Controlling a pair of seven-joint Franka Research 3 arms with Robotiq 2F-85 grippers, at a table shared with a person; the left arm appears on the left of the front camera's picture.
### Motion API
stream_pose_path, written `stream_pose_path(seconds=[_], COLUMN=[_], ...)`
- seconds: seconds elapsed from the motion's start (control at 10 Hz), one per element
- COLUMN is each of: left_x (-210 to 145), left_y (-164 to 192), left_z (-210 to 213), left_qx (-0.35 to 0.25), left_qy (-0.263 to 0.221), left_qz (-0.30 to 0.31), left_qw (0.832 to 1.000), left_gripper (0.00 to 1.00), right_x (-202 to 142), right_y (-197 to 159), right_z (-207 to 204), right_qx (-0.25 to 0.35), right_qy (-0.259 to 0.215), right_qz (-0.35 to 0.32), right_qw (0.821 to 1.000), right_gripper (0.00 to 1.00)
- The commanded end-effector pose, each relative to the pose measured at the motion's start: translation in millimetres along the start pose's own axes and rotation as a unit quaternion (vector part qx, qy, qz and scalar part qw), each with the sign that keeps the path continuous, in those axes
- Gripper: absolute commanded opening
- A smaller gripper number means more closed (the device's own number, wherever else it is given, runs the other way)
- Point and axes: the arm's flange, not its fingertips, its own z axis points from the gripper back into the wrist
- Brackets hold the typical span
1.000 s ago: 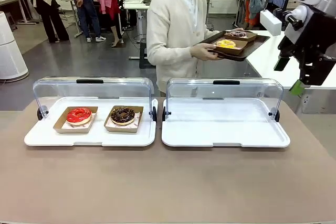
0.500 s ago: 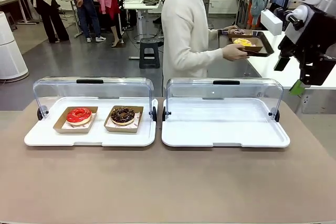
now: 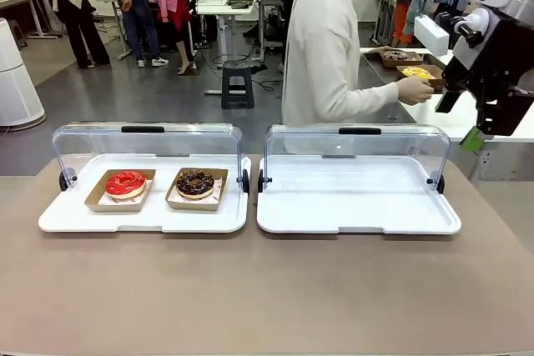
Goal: Provide the desired donut to the person.
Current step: Place the picked Paper togo box onto the Handle tray extended by the person.
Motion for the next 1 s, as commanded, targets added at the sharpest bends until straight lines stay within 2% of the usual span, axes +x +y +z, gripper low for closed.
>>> stream_pose_path(seconds=[0.0, 0.2, 0.3, 0.4, 0.6, 0.8, 0.9], left_x=[0, 0, 0, 0, 0, 0, 0], left_y=[-2, -2, -2, -2, -2, -2, -2], left_z=[1, 1, 1, 1, 1, 1, 1], left_qx=[0.0, 0.0, 0.0, 0.0, 0.0, 0.0, 0.0], left_qy=[-0.003, -0.003, -0.003, -0.003, -0.003, -0.003, -0.003], left_qz=[-0.006, -0.006, -0.006, -0.006, -0.006, -0.006, -0.006], left_qw=[1.0, 1.0, 1.0, 1.0, 1.0, 1.0, 1.0], left_gripper=[1.0, 1.0, 1.0, 1.0, 1.0, 1.0, 1.0], right_x=[-3, 0, -42, -91, -188, -275, -308], right_y=[3, 0, -19, -36, -51, -32, -17], right_z=[-2, 0, 8, 16, 18, -5, -21], right_qx=[0.002, 0.0, 0.111, 0.106, 0.115, 0.079, 0.054], right_qy=[0.006, 0.0, -0.14, -0.214, -0.371, -0.498, -0.539], right_qz=[0.003, 0.0, -0.038, -0.076, -0.123, -0.115, -0.143], right_qw=[1.0, 1.0, 0.983, 0.968, 0.913, 0.856, 0.828], right_gripper=[1.0, 1.0, 1.0, 1.0, 1.0, 1.0, 1.0])
